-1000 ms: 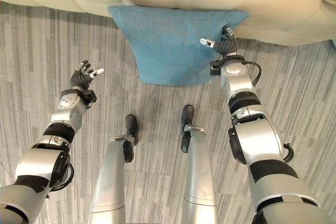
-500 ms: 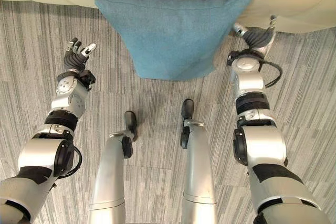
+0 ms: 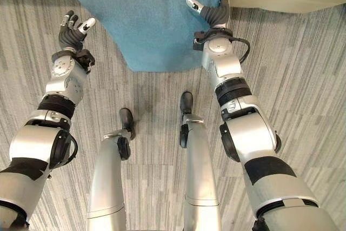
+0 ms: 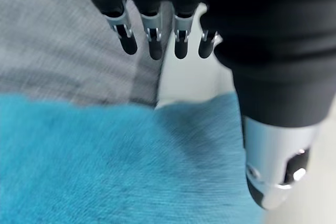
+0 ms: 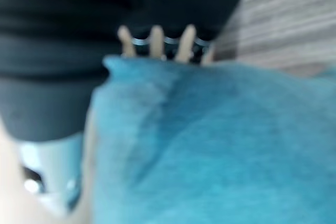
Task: Pick up all the scattered cushions and arrange them neatly on the sofa.
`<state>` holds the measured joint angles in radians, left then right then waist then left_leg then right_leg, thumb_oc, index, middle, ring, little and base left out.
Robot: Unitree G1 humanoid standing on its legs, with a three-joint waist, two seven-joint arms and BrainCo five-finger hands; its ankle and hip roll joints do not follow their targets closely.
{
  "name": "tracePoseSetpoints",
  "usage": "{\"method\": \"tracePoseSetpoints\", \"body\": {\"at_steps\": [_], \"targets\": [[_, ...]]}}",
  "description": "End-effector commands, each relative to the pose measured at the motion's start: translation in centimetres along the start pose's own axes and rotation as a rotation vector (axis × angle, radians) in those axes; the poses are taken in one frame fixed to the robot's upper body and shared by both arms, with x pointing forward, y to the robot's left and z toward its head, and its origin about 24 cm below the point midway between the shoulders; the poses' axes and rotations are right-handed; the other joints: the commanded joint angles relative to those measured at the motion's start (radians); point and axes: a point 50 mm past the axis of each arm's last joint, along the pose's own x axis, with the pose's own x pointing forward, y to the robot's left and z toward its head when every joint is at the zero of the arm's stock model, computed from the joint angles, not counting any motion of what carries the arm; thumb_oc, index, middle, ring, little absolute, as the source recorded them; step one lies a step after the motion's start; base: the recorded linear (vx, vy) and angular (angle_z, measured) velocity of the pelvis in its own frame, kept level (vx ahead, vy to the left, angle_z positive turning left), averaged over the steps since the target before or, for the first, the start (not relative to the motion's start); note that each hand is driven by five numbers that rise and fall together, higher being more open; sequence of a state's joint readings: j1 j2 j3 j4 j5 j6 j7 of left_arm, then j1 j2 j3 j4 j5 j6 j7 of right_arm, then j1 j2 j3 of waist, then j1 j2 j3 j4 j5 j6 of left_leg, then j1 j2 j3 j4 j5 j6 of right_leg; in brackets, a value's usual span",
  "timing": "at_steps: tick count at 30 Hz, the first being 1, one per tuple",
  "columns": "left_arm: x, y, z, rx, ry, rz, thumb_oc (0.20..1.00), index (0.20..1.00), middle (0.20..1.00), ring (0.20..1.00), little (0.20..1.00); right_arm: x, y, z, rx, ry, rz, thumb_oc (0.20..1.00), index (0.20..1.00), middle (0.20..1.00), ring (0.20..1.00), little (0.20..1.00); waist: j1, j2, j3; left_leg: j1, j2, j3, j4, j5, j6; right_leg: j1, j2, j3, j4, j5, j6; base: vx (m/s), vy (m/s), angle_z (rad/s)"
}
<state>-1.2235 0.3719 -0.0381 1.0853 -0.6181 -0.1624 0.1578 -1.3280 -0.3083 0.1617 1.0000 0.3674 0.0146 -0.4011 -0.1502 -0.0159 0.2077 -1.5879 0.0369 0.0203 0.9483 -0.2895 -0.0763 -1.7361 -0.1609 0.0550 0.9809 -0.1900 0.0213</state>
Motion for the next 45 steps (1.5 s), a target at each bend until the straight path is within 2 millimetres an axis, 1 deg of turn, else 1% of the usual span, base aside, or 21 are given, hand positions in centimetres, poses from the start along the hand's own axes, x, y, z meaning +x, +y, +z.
{"method": "tracePoseSetpoints", "body": {"at_steps": [1,3,7,9,11,13,14,15,16,17,18,19,21,24,26,33,36,37,41,42,45], "targets": [[1.2,-2.2,6.3,-0.054,-0.176,-0.038,1.0,1.0,1.0,1.0,1.0,-0.2,2.9,3.7,0.024,-0.129,0.132,1.0,1.0,1.0,1.0,1.0,-0.015,0.003,0.082,0.018,-0.041,0.028,0.026,-0.021,0.018,0.166,0.006,-0.02,0.068,-0.122,0.018,0.0,-0.001,-0.04],[1.3,-2.6,6.7,-0.073,-0.181,-0.04,1.0,1.0,1.0,1.0,1.0,-0.1,2.9,3.7,0.007,-0.131,0.137,1.0,1.0,1.0,1.0,1.0,-0.015,0.006,0.081,0.018,-0.041,0.028,0.015,-0.018,0.018,0.166,0.008,-0.023,0.056,-0.119,0.017,0.0,0.005,-0.05],[1.8,-4.6,9.5,-0.113,-0.197,-0.027,1.0,1.0,1.0,1.0,1.0,0.6,2.6,4.0,-0.061,-0.097,0.165,1.0,1.0,1.0,1.0,1.0,-0.024,0.017,0.099,0.018,-0.036,0.032,-0.01,-0.005,0.021,0.166,0.014,-0.025,0.017,-0.103,0.019,0.0,0.003,-0.01],[1.8,-5.6,9.8,-0.096,-0.193,-0.044,1.0,1.0,1.0,1.0,1.0,0.6,3.1,3.9,-0.097,-0.075,0.206,1.0,1.0,1.0,1.0,1.0,-0.027,0.021,0.099,0.018,-0.035,0.03,-0.023,0.0,0.023,0.166,0.017,-0.026,0.002,-0.097,0.023,0.0,0.0,0.0],[1.7,-6.1,9.7,-0.085,-0.185,-0.056,1.0,1.0,1.0,1.0,1.0,1.0,2.0,3.8,-0.15,-0.054,0.221,1.0,1.0,1.0,1.0,1.0,-0.024,0.026,0.096,0.018,-0.037,0.03,-0.026,0.005,0.022,0.166,0.018,-0.026,0.0,-0.093,0.026,0.01,-0.018,0.0],[1.4,-8.7,8.6,-0.07,-0.132,-0.115,1.0,1.0,1.0,1.0,1.0,1.2,1.5,2.0,-0.2,0.051,0.325,1.0,1.0,1.0,1.0,1.0,-0.01,0.036,0.07,0.018,-0.04,0.027,-0.033,0.011,0.023,0.166,0.02,-0.027,-0.004,-0.086,0.028,0.02,-0.034,0.03],[1.4,-8.8,8.7,-0.072,-0.132,-0.116,1.0,1.0,1.0,1.0,1.0,1.2,1.4,2.1,-0.201,0.05,0.325,1.0,1.0,1.0,1.0,1.0,-0.009,0.037,0.07,0.018,-0.04,0.027,-0.033,0.011,0.022,0.166,0.02,-0.027,-0.005,-0.086,0.028,0.0,-0.02,0.04],[1.3,-9.4,8.3,-0.028,-0.084,-0.109,1.0,1.0,1.0,1.0,1.0,0.8,2.6,1.6,-0.237,0.099,0.424,0.871,0.871,0.871,0.871,0.871,-0.006,0.041,0.058,0.018,-0.038,0.03,-0.037,0.015,0.022,0.166,0.022,-0.029,-0.014,-0.074,0.03,0.0,-0.01,0.03],[1.3,-9.4,8.3,-0.028,-0.084,-0.11,1.0,1.0,1.0,1.0,1.0,0.8,2.6,1.6,-0.238,0.099,0.424,0.605,0.605,0.605,0.605,0.605,-0.006,0.041,0.058,0.018,-0.038,0.03,-0.037,0.015,0.022,0.166,0.022,-0.029,-0.014,-0.074,0.03,0.0,0.0,0.0],[1.3,-9.6,7.5,0.04,0.02,-0.08,0.711,0.711,0.711,0.711,0.711,0.2,4.1,1.2,-0.273,0.142,0.526,0.2,0.2,0.2,0.2,0.2,-0.007,0.045,0.042,0.018,-0.038,0.031,-0.049,0.021,0.021,0.166,0.033,-0.028,-0.03,-0.063,0.032,0.0,0.0,0.0],[1.3,-9.6,7.6,0.039,0.019,-0.081,0.479,0.479,0.479,0.479,0.479,0.2,4.1,1.3,-0.274,0.141,0.526,0.2,0.2,0.2,0.2,0.2,-0.007,0.045,0.043,0.018,-0.038,0.031,-0.05,0.022,0.021,0.166,0.033,-0.028,-0.032,-0.062,0.032,0.0,0.0,0.0],[0.9,-11.1,7.1,0.108,0.054,-0.126,0.2,0.2,0.2,0.2,0.2,-0.4,5.8,1.6,-0.316,0.138,0.592,0.2,0.2,0.2,0.2,0.2,-0.012,0.048,0.037,0.018,-0.038,0.032,-0.06,0.03,0.021,0.166,0.039,-0.027,-0.048,-0.052,0.034,0.0,0.0,0.0],[0.5,-11.9,6.5,0.151,0.098,-0.139,0.2,0.2,0.2,0.2,0.2,-1.3,8.0,2.0,-0.355,0.116,0.656,0.2,0.2,0.2,0.2,0.2,-0.023,0.046,0.032,0.018,-0.035,0.038,-0.074,0.037,0.02,0.166,0.046,-0.017,-0.069,-0.042,0.032,-0.02,0.011,-0.01],[0.2,-13.1,6.6,0.222,0.064,-0.138,0.2,0.2,0.2,0.2,0.2,-2.0,9.6,2.5,-0.36,0.083,0.691,0.2,0.2,0.2,0.2,0.2,-0.029,0.052,0.024,0.018,-0.033,0.039,-0.102,0.048,0.023,0.166,0.049,-0.013,-0.101,-0.022,0.036,-0.02,0.038,-0.07],[-0.1,-14.0,7.2,0.312,-0.02,-0.13,0.2,0.2,0.2,0.2,0.2,-1.9,9.5,2.4,-0.373,0.074,0.666,0.2,0.2,0.2,0.2,0.2,-0.032,0.052,0.016,0.018,-0.033,0.043,-0.126,0.057,0.025,0.166,0.051,-0.009,-0.127,-0.009,0.037,-0.03,0.035,-0.05],[-1.1,-16.8,9.0,0.173,-0.163,-0.175,0.2,0.2,0.2,0.2,0.2,-1.2,8.0,2.1,-0.381,0.044,0.56,0.2,0.2,0.2,0.2,0.2,-0.025,0.061,0.015,0.07,-0.043,0.04,-0.213,0.087,0.033,0.237,0.05,-0.01,-0.223,0.021,0.043,-0.05,0.035,-0.02],[-2.9,-19.6,8.9,0.201,-0.28,-0.306,0.2,0.2,0.2,0.2,0.2,-1.5,7.7,2.1,-0.352,-0.092,0.518,0.2,0.2,0.2,0.2,0.2,-0.014,0.067,0.022,0.142,-0.047,0.034,-0.285,0.12,0.037,0.319,0.041,-0.021,-0.282,0.042,0.055,-0.08,0.056,0.0],[-4.0,-20.2,7.5,0.153,-0.286,-0.364,0.2,0.2,0.2,0.2,0.2,-2.1,7.4,0.8,-0.265,-0.102,0.516,0.2,0.2,0.2,0.2,0.2,-0.01,0.066,0.027,0.199,-0.052,0.027,-0.331,0.133,0.039,0.383,0.038,-0.032,-0.318,0.054,0.062,-0.08,0.051,0.0],[-6.4,-20.8,6.0,-0.028,-0.279,-0.447,0.2,0.2,0.2,0.2,0.2,-3.8,7.9,-1.3,-0.064,-0.08,0.52,0.2,0.2,0.2,0.2,0.2,-0.007,0.06,0.035,0.301,-0.058,0.012,-0.39,0.147,0.039,0.493,0.036,-0.05,-0.373,0.07,0.066,-0.05,0.048,0.01],[-7.8,-20.3,5.2,-0.117,-0.305,-0.464,0.2,0.2,0.2,0.2,0.2,-5.0,7.8,-2.8,0.01,-0.076,0.496,0.2,0.2,0.2,0.2,0.2,-0.007,0.054,0.043,0.383,-0.065,0.003,-0.44,0.161,0.032,0.575,0.036,-0.066,-0.423,0.087,0.067,-0.03,0.038,0.05],[-8.6,-19.2,4.8,-0.114,-0.371,-0.46,0.2,0.2,0.2,0.2,0.2,-6.5,8.4,-3.7,0.147,-0.065,0.473,0.2,0.2,0.2,0.2,0.2,-0.006,0.047,0.048,0.444,-0.064,-0.006,-0.468,0.166,0.031,0.632,0.032,-0.074,-0.456,0.105,0.069,-0.01,0.027,0.0]]}}
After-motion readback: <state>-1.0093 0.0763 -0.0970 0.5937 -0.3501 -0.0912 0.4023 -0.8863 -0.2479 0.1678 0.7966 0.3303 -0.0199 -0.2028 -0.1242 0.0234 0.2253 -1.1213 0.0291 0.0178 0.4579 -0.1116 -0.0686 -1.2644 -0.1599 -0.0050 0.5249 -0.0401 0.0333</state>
